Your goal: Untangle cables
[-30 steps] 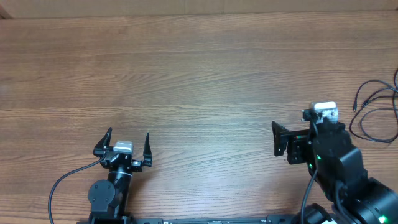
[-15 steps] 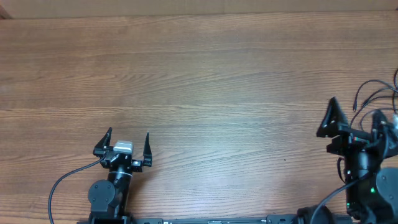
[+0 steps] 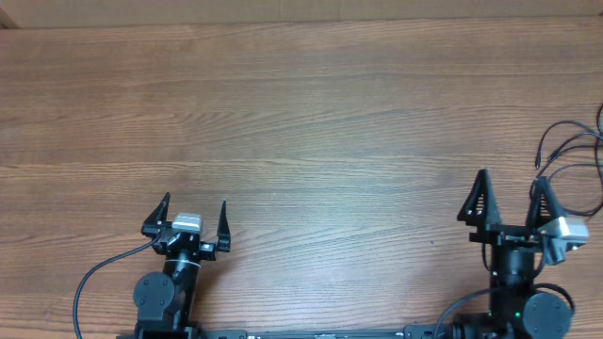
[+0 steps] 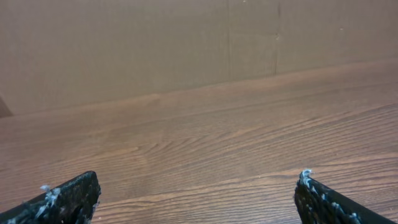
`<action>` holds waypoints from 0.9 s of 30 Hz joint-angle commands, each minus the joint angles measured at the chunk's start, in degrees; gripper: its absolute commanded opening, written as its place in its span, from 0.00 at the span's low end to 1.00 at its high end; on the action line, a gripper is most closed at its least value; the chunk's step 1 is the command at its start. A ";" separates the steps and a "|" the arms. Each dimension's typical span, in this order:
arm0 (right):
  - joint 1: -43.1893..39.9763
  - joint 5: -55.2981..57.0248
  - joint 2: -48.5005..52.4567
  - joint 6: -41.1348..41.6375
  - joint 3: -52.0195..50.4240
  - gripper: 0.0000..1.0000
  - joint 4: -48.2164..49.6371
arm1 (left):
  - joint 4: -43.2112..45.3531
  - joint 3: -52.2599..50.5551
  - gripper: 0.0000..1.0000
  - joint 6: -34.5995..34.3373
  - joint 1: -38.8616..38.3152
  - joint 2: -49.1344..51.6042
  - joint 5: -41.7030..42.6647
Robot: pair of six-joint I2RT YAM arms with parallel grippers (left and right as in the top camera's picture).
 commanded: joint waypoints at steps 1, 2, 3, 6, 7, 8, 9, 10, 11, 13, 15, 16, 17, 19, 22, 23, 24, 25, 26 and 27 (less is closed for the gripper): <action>-0.20 -0.44 -1.42 0.00 -5.14 1.00 4.81 | -0.09 -0.22 1.00 0.85 0.35 -0.61 0.79; -0.22 -0.42 -1.44 0.00 -6.47 1.00 6.54 | -0.09 -0.22 1.00 0.85 0.35 -0.61 0.79; -0.22 -0.42 -1.44 -0.02 -7.78 1.00 8.59 | -0.09 -0.20 0.99 0.85 0.35 -0.61 0.79; -0.22 -0.44 -1.44 -0.79 -10.29 1.00 12.52 | -0.09 -0.20 1.00 0.85 0.35 -0.61 0.79; -0.22 -0.44 -1.44 -1.90 -10.73 1.00 13.22 | -0.09 -0.22 1.00 0.85 0.35 -0.61 0.79; -0.22 -0.44 -1.44 -3.17 -11.19 1.00 14.05 | -0.09 -0.20 1.00 0.85 0.35 -0.61 0.79; -0.22 -0.44 -1.44 -4.90 -11.69 1.00 14.71 | -0.09 -0.20 1.00 0.85 0.35 -0.61 0.79; -0.22 -0.44 -1.44 -6.36 -12.11 1.00 15.30 | -0.09 -0.22 0.99 0.85 0.35 -0.61 0.79; -0.24 -0.42 -1.44 -7.69 -12.48 1.00 15.74 | -0.09 -0.20 1.00 0.85 0.35 -0.61 0.79; -0.85 -0.50 -1.44 -9.22 -12.85 1.00 15.63 | -0.09 -0.20 1.00 0.85 0.35 -0.61 0.79; -2.05 -0.96 -1.44 -9.29 -12.85 1.00 14.93 | -0.09 -0.22 1.00 0.85 0.35 -0.61 0.79; -2.71 -1.44 -1.44 -9.29 -12.85 1.00 14.71 | -0.09 -0.20 1.00 0.85 0.35 -0.61 0.79; -3.34 -2.12 -1.44 -9.29 -12.85 1.00 14.51 | -0.09 -0.20 1.00 0.85 0.35 -0.61 0.79; -4.39 -3.67 -1.44 -9.29 -12.85 1.00 13.31 | -0.09 -0.20 0.99 0.85 0.35 -0.61 0.79; -4.66 -5.44 -1.44 -9.55 -12.85 1.00 10.36 | -0.09 -0.20 1.00 0.85 0.35 -0.61 0.79; -4.66 -5.62 -1.44 -9.64 -12.85 1.00 9.22 | -0.09 -0.22 1.00 0.85 0.35 -0.61 0.79; -4.66 -6.32 -1.44 -10.71 -12.85 1.00 8.28 | -0.09 -0.20 1.00 0.85 0.35 -0.61 0.79; -4.66 -7.72 -1.44 -12.85 -12.85 1.00 7.85 | -0.09 -0.22 1.00 0.85 0.35 -0.61 0.79; -4.66 -8.96 -1.44 -14.75 -12.85 1.00 7.63 | -0.09 -0.22 1.00 0.85 0.35 -0.61 0.79; -4.66 -10.60 -1.44 -17.14 -12.85 1.00 7.39 | -0.09 -0.20 1.00 0.85 0.35 -0.61 0.76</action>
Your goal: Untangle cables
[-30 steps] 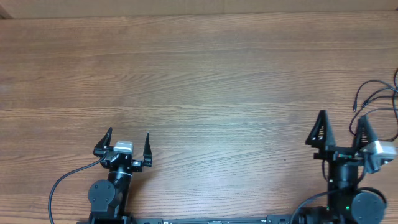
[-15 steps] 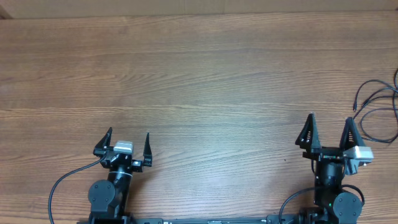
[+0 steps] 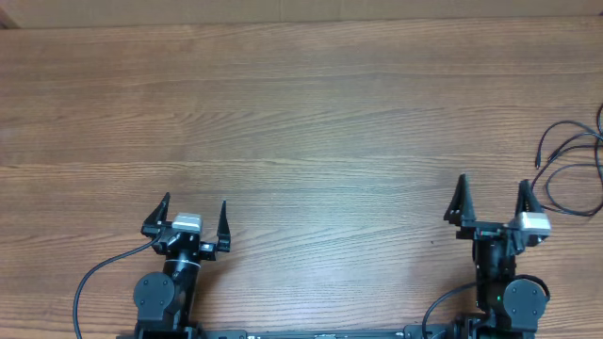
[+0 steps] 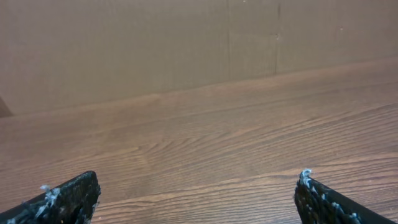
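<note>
Thin black cables (image 3: 573,155) lie looped at the table's far right edge, partly cut off by the frame. My right gripper (image 3: 494,190) stands open near the front right, left of the cables and apart from them. My left gripper (image 3: 195,206) is open at the front left with nothing between its fingers. In the left wrist view the left gripper (image 4: 198,180) shows only bare wood between its two black fingertips (image 4: 74,190).
The wooden table (image 3: 301,113) stretches wide ahead of both arms. A brown cardboard wall (image 4: 186,43) rises along the far edge. A black arm cable (image 3: 94,278) loops beside the left arm's base.
My right gripper has moved left and a little back toward the front edge, away from the cables, and now points straight ahead. The left arm has not moved.
</note>
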`<action>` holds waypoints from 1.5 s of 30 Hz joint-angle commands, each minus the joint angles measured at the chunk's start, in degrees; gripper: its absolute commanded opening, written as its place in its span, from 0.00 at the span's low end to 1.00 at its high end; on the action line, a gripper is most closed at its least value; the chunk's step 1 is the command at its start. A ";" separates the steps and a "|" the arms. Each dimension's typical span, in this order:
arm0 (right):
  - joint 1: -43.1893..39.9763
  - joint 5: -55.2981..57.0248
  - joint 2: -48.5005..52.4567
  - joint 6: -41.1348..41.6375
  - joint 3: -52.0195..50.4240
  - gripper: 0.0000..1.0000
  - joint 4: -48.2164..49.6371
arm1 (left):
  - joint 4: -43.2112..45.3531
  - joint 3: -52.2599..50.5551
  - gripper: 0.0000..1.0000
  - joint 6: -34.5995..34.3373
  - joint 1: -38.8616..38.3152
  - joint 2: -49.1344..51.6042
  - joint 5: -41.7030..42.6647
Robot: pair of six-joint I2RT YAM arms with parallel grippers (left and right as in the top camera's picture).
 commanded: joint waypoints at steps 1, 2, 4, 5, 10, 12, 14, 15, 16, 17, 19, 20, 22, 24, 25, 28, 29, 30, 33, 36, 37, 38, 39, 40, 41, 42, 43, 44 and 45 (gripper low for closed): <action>-0.22 -5.79 -0.59 -7.39 -0.61 1.00 -0.39 | -0.09 -0.20 1.00 0.85 0.35 -0.61 0.79; -0.22 -6.21 -0.59 -7.85 -0.61 1.00 -0.79 | -0.09 -0.20 1.00 0.85 0.35 -0.61 0.79; -0.22 -6.60 -0.59 -7.76 -0.61 1.00 -1.86 | -0.09 -0.20 1.00 0.85 0.35 -0.61 0.79; -0.20 -6.75 -0.59 -7.65 -0.63 1.00 -2.62 | -0.09 -0.20 1.00 0.85 0.35 -0.61 0.79; -0.20 -6.75 -0.59 -6.86 -0.61 1.00 -6.36 | -0.09 -0.22 1.00 0.85 0.35 -0.61 0.79; -0.20 -6.75 -0.59 -6.67 -0.61 1.00 -7.41 | -0.09 -0.20 0.99 0.85 0.35 -0.61 0.79; -0.22 -6.51 -0.59 -5.77 -0.61 1.00 -7.82 | -0.09 -0.20 1.00 0.85 0.35 -0.61 0.79; -0.22 -6.10 -0.61 -4.87 -0.61 1.00 -7.85 | -0.09 -0.20 1.00 0.85 0.35 -0.61 0.79; -0.22 -5.51 -0.61 -3.69 -0.61 1.00 -7.85 | -0.09 -0.22 1.00 0.85 0.35 -0.61 0.79; -0.22 -4.70 -0.61 -2.47 -0.63 1.00 -7.82 | -0.09 -0.20 0.99 0.85 0.35 -0.61 0.79; -0.22 -4.37 -0.59 -2.16 -0.63 1.00 -7.85 | -0.09 -0.20 1.00 0.85 0.35 -0.61 0.79; -0.22 -4.24 -0.61 -2.14 -0.61 1.00 -8.22 | -0.09 -0.22 0.99 0.85 0.35 -0.61 0.79; -0.22 -4.15 -0.61 -2.12 -0.61 1.00 -9.18 | -0.09 -0.22 0.99 0.85 0.35 -0.61 0.79; -0.22 -4.17 -0.61 -2.14 -0.61 1.00 -9.38 | -0.09 -0.20 0.99 0.85 0.35 -0.61 0.79; -0.22 -4.17 -0.61 -2.14 -0.61 1.00 -9.40 | -0.09 -0.20 0.99 0.85 0.35 -0.61 0.79; -0.22 -3.96 -0.61 -2.19 -0.61 1.00 -9.51 | -0.09 -0.22 1.00 0.85 0.35 -0.61 0.79; -0.22 -3.80 -0.61 -2.19 -0.61 1.00 -9.73 | -0.09 -0.22 1.00 0.85 0.35 -0.61 0.79; -0.22 -3.50 -0.66 -2.16 -0.61 1.00 -10.27 | -0.09 -0.20 1.00 0.85 0.35 -0.61 0.79; -0.22 -3.54 -1.60 -2.16 -0.61 1.00 -13.29 | -0.09 -0.20 0.99 0.85 0.35 -0.61 0.79; -0.20 -3.56 -1.57 -2.14 -0.61 1.00 -13.31 | -0.09 -0.20 1.00 0.85 0.35 -0.61 0.79; -0.20 -3.58 -1.57 -2.14 -0.61 1.00 -13.29 | -0.09 -0.20 1.00 0.85 0.35 -0.61 0.79; -0.22 -3.58 -1.57 -2.14 -0.61 1.00 -13.29 | -0.09 -0.20 1.00 0.85 0.35 -0.61 0.79; -0.20 -3.56 -1.57 -2.14 -0.61 1.00 -13.29 | -0.09 -0.22 1.00 0.85 0.35 -0.61 0.79; -0.22 -3.56 -1.57 -2.14 -0.61 1.00 -13.29 | -0.09 -0.20 1.00 0.85 0.35 -0.61 0.79; -0.22 -3.56 -1.60 -2.14 -0.61 1.00 -13.29 | -0.09 -0.20 0.99 0.85 0.35 -0.61 0.79; -0.20 -3.56 -1.57 -2.14 -0.61 1.00 -13.29 | -0.09 -0.20 0.99 0.85 0.35 -0.61 0.79; -0.22 -3.56 -1.57 -2.14 -0.61 1.00 -13.29 | -0.09 -0.20 1.00 0.85 0.35 -0.61 0.79; -0.20 -3.54 -1.60 -2.14 -0.61 1.00 -13.29 | -0.09 -0.22 0.99 0.85 0.35 -0.61 0.79; -0.22 -3.54 -1.57 -2.16 -0.61 1.00 -13.29 | -0.09 -0.20 0.99 0.85 0.35 -0.61 0.79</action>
